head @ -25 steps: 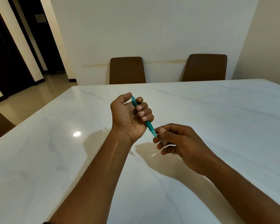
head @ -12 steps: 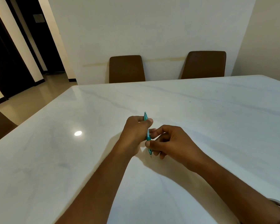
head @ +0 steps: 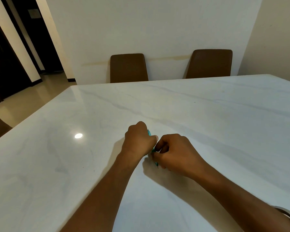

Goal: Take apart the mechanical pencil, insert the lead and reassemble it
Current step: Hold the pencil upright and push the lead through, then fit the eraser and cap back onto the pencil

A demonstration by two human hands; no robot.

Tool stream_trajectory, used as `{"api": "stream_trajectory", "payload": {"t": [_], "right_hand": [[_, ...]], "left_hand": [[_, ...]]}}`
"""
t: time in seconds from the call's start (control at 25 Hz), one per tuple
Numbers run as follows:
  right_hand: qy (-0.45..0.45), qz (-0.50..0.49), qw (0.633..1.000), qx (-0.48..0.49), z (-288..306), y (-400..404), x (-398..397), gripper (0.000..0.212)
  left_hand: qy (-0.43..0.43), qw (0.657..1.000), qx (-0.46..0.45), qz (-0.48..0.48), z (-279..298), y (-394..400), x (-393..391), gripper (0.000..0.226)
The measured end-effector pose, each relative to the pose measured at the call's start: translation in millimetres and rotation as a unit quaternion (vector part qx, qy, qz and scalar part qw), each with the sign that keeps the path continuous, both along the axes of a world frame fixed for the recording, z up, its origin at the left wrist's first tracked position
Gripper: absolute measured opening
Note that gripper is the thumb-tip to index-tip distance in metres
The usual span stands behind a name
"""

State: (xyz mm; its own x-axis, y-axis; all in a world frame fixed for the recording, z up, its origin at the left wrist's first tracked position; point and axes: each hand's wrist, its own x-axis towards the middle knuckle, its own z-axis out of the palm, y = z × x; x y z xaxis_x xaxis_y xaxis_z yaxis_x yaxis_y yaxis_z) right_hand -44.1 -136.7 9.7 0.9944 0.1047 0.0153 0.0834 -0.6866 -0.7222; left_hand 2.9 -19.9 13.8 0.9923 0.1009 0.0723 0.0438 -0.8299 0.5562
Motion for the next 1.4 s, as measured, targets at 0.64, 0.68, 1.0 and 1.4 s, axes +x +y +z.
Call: {"api": "stream_trajectory", "payload": {"t": [0.64, 0.68, 1.0, 1.4], "right_hand": [[-0.056, -0.136, 0.989, -0.026, 19.8, -71.1, 19.9, 0.019], [-0.036, -0.124, 0.991, -0.037, 20.0, -73.3, 19.9, 0.021], [0.01, -0.038, 0.991, -0.131, 10.0, -61.1, 20.2, 0.019], [-0.02, -0.081, 0.995, 0.055, 13.2, -55.4, 16.4, 0.014]], "left_hand": [[-0.093, 0.991, -0.052, -0.084, 11.0, -8.8, -11.8, 0.03], [-0.105, 0.986, -0.045, -0.118, 11.3, -13.8, -16.2, 0.026], [-0.108, 0.955, 0.118, -0.25, -11.7, -27.5, -18.5, 0.026], [-0.043, 0.968, -0.235, -0.073, 4.7, -18.9, -13.5, 0.014]]}}
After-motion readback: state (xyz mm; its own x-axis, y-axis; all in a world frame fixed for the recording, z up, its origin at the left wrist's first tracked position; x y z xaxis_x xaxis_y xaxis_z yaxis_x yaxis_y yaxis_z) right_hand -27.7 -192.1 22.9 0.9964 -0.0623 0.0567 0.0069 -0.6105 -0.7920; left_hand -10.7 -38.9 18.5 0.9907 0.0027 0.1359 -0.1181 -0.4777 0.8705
